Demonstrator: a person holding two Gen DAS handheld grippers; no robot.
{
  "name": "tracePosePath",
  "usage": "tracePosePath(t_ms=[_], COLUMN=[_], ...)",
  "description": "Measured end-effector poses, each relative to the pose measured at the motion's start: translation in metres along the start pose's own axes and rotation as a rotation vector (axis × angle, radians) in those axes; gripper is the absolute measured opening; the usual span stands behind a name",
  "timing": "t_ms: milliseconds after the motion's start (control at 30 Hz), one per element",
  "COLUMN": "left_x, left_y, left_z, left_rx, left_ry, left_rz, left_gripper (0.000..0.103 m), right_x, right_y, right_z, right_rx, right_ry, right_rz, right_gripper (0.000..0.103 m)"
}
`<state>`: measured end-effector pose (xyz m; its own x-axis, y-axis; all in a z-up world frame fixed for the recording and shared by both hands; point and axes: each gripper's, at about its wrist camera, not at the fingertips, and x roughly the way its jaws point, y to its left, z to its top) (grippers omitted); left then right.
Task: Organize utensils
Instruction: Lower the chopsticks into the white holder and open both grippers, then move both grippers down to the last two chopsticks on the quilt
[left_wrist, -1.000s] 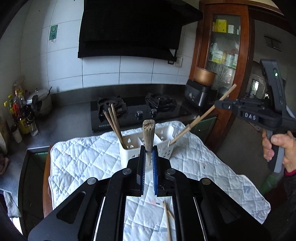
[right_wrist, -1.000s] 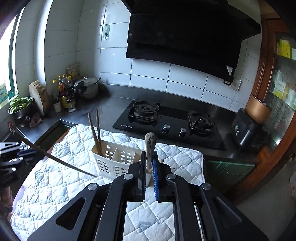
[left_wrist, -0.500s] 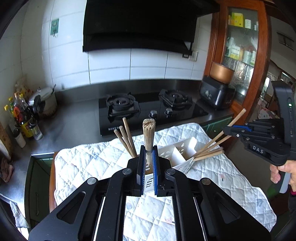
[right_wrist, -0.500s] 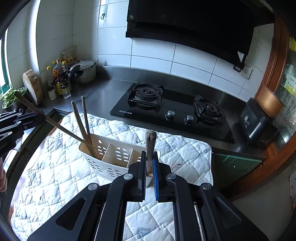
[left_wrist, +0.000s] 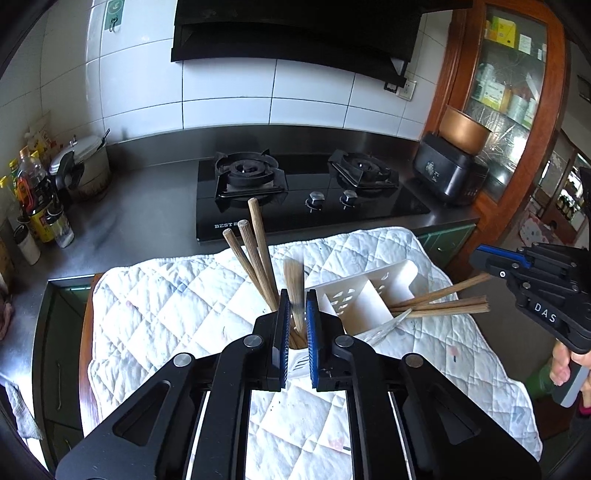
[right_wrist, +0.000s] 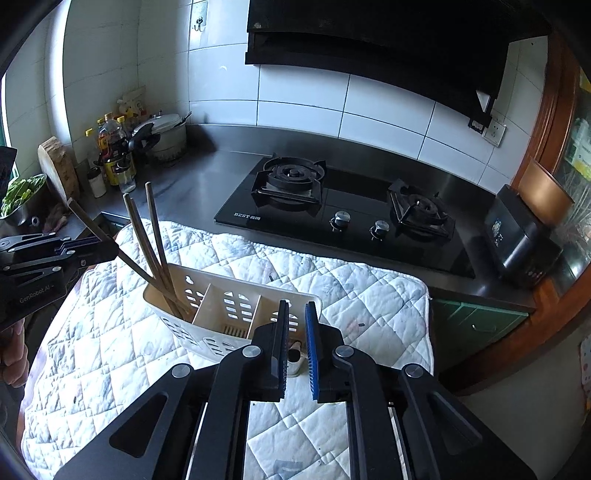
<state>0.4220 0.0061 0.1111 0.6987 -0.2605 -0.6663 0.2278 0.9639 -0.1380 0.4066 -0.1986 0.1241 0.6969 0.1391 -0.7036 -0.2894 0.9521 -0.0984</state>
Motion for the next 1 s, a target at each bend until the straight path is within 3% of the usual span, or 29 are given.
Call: tracePosePath(t_ms=[67, 233, 400, 767, 1000], left_x=[-0.006, -0.031, -0.064, -0.129, -0.142], left_y=[-0.004, -0.015, -0.021, -0.020, -0.009], left_z=[0.000, 0.000, -0.014, -0.105, -0.171], left_rx=[0.014, 0.038, 0.036, 0.014, -0.023], left_ry=[-0.020, -0.071, -0.107, -0.136, -0.114], left_rz=[-0.001, -0.002, -0.017, -0.041, -0.033], left_gripper=[0.009, 0.009, 0.009, 0.010, 0.010], right_x=[-0.009, -0.040, -0.068, -0.092, -0.089], right_y=[-0.002, -0.003, 0.002, 0.050, 0.096], right_z=[-0.001, -0.010, -0.041, -0.160, -0.241], right_rx=[0.004, 0.016, 0.035, 0.045, 0.060], right_ry=[-0.024, -0.083, -0.117, -0.067, -0.010], right_rz=[0.000, 0.007, 0.024, 0.095, 0.159], right_gripper=[0.023, 0.027, 0.029, 0.034, 0.034])
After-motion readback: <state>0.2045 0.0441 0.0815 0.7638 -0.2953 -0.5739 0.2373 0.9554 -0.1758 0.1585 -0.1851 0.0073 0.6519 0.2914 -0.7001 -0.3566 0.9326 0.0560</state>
